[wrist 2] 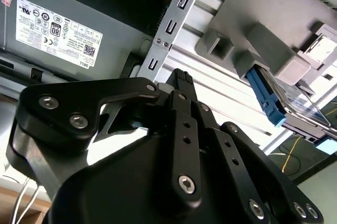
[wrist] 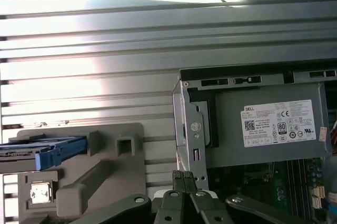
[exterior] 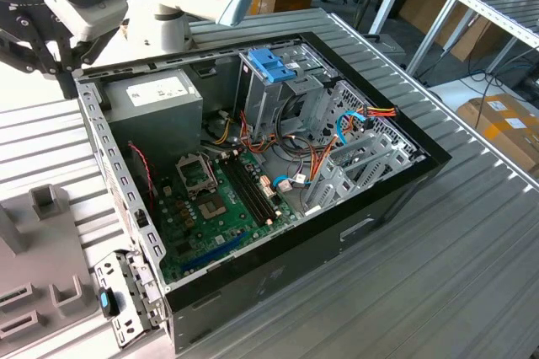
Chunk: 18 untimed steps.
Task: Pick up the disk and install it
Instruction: 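Reach for the disk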
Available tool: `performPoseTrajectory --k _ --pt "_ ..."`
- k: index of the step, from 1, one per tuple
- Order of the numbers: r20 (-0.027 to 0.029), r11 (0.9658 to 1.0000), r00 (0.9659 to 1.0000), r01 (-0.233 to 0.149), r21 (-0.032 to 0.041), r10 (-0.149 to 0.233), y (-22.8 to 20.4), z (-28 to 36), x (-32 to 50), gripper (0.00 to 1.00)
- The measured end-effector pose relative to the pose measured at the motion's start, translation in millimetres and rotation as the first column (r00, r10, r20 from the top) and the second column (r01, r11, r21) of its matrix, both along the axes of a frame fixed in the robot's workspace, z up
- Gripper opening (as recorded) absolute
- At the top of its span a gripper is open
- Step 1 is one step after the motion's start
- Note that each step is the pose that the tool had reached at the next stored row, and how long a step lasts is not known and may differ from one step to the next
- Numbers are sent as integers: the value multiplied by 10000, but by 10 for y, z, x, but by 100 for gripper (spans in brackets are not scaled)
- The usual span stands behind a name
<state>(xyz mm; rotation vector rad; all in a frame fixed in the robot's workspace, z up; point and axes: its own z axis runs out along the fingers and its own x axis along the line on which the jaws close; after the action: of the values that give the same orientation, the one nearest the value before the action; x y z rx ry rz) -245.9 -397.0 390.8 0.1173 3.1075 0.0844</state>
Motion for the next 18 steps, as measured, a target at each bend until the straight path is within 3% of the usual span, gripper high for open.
performPoseTrajectory --k 18 --pt "0 10000 10000 -1 0 1 0 0 -75 11"
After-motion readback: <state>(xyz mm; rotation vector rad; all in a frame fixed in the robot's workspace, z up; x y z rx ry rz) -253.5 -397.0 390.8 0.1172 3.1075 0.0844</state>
